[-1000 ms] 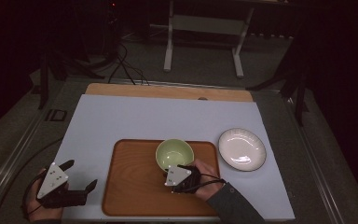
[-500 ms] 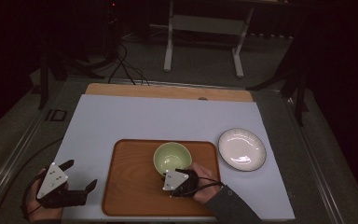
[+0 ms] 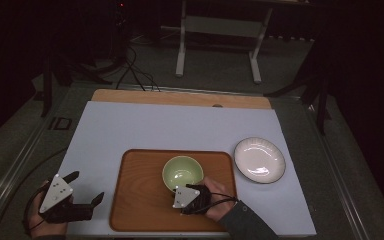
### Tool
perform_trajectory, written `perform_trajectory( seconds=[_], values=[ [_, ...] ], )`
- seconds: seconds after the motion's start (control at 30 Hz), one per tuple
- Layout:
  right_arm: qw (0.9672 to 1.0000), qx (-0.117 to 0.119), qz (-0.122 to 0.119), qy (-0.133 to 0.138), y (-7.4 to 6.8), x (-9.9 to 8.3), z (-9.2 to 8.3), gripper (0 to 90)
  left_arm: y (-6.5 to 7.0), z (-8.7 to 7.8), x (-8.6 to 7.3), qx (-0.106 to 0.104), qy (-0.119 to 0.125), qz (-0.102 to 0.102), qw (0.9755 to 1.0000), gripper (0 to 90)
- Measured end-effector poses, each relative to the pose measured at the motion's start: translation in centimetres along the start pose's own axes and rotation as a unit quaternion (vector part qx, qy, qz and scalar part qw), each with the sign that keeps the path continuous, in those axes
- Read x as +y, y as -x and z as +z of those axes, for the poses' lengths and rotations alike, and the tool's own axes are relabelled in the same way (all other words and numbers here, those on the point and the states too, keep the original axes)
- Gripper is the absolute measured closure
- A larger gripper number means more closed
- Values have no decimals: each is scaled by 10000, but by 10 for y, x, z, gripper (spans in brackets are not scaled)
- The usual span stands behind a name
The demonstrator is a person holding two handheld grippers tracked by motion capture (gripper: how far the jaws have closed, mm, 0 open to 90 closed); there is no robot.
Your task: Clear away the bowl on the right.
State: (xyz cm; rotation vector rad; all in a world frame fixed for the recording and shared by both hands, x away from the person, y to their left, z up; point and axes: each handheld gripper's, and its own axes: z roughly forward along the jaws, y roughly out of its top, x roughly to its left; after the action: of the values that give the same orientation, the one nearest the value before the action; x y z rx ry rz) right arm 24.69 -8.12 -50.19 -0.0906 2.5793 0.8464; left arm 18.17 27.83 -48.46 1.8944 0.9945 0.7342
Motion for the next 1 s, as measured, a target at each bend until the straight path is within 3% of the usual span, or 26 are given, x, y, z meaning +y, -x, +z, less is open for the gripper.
perform_trajectory(
  seconds=[1.0],
  values=[
    [9997,230,-80,77,-10,3,4,822,0,0,0,4,-7,-1,10000,15]
  ],
)
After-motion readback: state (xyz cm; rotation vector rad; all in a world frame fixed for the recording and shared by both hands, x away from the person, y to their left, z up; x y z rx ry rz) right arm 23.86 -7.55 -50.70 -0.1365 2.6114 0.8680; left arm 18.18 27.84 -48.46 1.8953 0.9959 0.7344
